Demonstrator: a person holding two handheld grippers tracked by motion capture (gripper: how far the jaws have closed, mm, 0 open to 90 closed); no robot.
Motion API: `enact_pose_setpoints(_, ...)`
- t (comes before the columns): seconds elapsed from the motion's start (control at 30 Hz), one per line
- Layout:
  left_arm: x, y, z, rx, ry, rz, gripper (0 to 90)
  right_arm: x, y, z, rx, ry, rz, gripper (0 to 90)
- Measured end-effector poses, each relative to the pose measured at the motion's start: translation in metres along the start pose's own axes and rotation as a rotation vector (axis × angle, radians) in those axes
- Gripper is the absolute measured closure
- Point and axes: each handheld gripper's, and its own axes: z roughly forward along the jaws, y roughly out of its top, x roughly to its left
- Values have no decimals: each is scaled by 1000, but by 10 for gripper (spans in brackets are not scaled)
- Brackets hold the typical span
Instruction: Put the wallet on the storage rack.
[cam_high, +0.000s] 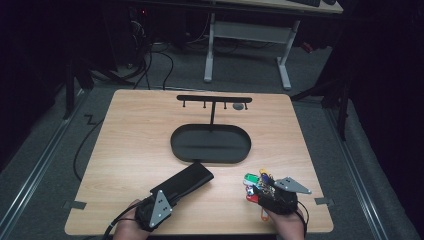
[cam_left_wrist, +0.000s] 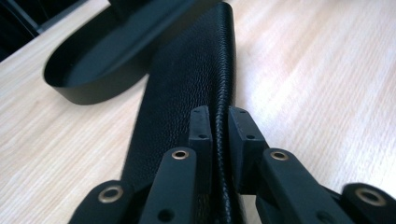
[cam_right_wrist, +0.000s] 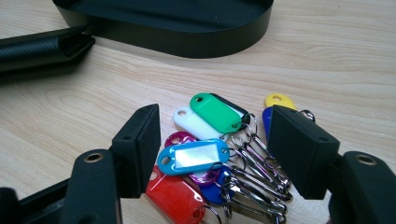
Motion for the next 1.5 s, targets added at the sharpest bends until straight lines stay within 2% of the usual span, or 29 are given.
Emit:
enact_pose_setpoints(0.03,3,0,-3,-14,2,-16,814,0,0,0,-1,1,1,350)
enact_pose_setpoints(0.2,8,0,-8,-35,-6,-46,818,-1,0,-1,0,-1,2,351)
enact_pose_setpoints(0.23,11,1,-12,-54,-20,-75,820,-1,0,-1,-2,0,3,351)
enact_pose_setpoints(0.27,11,1,-12,-54,-20,-75,821,-1,0,-1,-2,0,3,351)
enact_pose_setpoints(0.33,15,1,-17,-73,-39,-111,822,-2,0,-1,-4,1,1,351)
enact_pose_setpoints(0.37,19,2,-23,-92,-55,-141,824,-2,0,-1,-4,1,1,351)
enact_pose_setpoints(0.4,19,2,-23,-92,-55,-141,824,-2,0,-1,-4,1,1,351)
enact_pose_setpoints(0.43,21,2,-27,-111,-64,-169,824,-1,0,-1,-4,1,2,350)
enact_pose_setpoints(0.47,21,2,-27,-111,-64,-169,825,-1,0,-1,-4,1,2,350)
enact_pose_setpoints(0.53,23,3,-30,-130,-90,-209,826,-1,0,0,-3,4,5,351)
enact_pose_setpoints(0.77,26,6,-35,-153,-145,-254,827,-1,0,0,-2,5,7,351)
enact_pose_setpoints(0.8,28,5,-35,-158,-158,-272,827,-2,0,0,-1,4,9,351)
enact_pose_setpoints(1.0,36,-2,-34,-167,-148,-317,819,-2,0,-1,-1,7,9,351)
enact_pose_setpoints(1.17,41,-5,-33,-173,-143,-328,795,-2,1,0,1,6,9,351)
enact_pose_setpoints(1.4,43,-7,-33,-177,-112,-330,753,-2,0,0,4,7,3,351)
enact_pose_setpoints(1.5,44,-9,-32,-165,-112,-336,710,-2,0,1,5,8,5,350)
